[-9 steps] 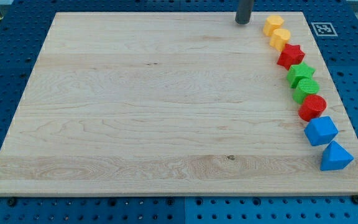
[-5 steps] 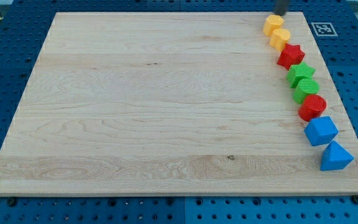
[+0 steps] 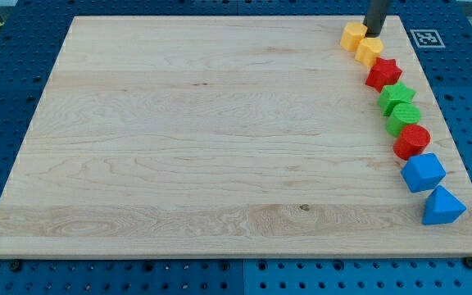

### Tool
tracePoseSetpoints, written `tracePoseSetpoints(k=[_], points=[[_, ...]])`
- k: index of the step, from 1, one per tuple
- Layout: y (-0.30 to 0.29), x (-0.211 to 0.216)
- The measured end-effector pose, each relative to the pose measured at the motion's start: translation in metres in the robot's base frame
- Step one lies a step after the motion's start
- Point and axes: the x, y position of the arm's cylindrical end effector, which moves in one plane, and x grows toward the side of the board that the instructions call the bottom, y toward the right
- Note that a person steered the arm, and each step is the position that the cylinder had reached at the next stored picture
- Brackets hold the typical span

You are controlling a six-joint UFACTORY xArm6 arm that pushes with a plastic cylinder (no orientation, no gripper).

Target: Push the yellow hexagon to the top center

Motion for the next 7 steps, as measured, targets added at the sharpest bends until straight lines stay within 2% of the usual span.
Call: tracePoseSetpoints(k=[1,3,6,7], points=[[-0.001,0.002],[-0.062,0.012],[-0.246,0.012],[-0.288,0.012]])
